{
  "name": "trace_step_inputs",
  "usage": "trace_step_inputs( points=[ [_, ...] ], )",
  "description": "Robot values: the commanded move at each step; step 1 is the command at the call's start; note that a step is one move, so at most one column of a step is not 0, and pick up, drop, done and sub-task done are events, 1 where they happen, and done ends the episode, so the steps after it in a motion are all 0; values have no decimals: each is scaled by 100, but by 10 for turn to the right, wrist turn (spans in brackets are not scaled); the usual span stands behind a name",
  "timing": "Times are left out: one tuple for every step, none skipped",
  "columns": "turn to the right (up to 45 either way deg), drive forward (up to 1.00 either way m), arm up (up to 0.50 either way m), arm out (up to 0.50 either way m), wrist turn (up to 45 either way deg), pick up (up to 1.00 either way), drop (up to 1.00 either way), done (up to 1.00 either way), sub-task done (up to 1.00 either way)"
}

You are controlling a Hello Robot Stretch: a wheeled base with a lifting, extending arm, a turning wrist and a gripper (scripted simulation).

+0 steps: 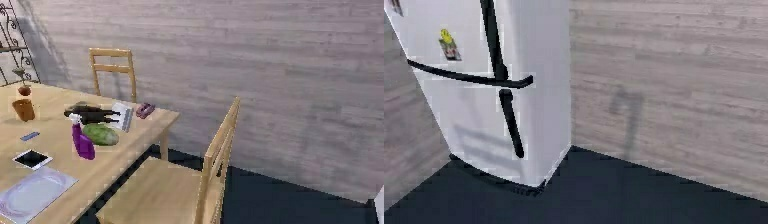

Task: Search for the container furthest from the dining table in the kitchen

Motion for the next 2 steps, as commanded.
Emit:
trace_step_inputs(
  points=[
    [-450, 0, 0, 0, 0, 0, 0, 0, 0],
    [-450, 0, 0, 0, 0, 0, 0, 0, 0]
  ],
)
